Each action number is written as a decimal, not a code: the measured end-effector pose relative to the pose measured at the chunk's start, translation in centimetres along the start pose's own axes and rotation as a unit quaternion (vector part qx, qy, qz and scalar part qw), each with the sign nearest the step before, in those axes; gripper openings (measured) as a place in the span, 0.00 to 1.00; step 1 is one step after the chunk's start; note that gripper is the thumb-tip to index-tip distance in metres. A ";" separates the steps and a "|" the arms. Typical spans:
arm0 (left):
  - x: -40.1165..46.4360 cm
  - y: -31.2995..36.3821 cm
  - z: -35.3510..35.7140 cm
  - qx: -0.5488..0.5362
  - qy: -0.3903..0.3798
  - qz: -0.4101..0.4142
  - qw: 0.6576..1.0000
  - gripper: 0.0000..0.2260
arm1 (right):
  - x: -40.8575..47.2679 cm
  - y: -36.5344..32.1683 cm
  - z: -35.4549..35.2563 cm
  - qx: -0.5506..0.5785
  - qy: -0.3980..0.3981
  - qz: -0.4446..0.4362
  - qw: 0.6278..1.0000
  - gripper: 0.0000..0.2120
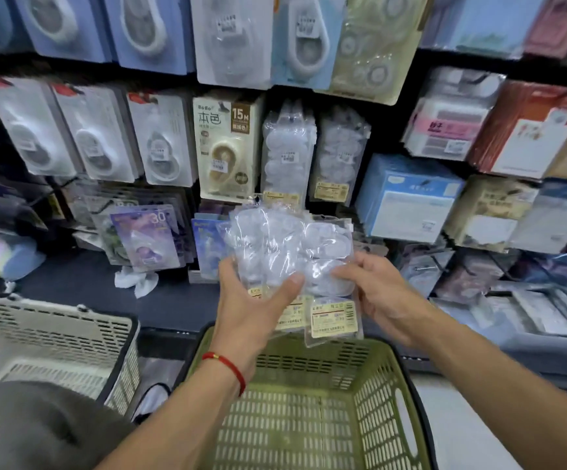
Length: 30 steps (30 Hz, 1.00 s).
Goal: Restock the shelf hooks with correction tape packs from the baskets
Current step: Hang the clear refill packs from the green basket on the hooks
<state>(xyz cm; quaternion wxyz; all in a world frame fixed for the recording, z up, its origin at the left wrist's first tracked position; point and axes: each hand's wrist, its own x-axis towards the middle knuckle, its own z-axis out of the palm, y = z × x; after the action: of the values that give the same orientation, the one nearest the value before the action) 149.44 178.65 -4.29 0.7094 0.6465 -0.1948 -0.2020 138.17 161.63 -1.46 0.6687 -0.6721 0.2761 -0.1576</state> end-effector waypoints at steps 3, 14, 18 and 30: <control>2.4 2.7 0.6 0.038 -0.042 0.040 0.998 0.44 | 0.0 -2.4 -0.7 -0.054 0.035 -0.084 0.994 0.22; 9.3 7.1 0.2 0.133 0.010 0.169 0.977 0.45 | 4.2 -6.3 -2.0 -0.058 0.169 -0.242 0.954 0.10; 9.7 6.1 0.4 0.100 0.034 0.145 0.984 0.44 | 5.3 -6.8 -2.0 -0.039 0.166 -0.247 0.954 0.03; 10.1 6.9 0.0 0.020 0.021 0.124 0.992 0.45 | 6.4 -6.9 -2.9 0.006 0.158 -0.218 0.963 0.07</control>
<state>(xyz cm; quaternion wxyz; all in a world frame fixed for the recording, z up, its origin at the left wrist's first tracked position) 158.19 173.82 2.71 0.7196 0.6358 -0.2626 -0.0950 142.72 155.21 4.49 0.5704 -0.6784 0.2242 -0.4052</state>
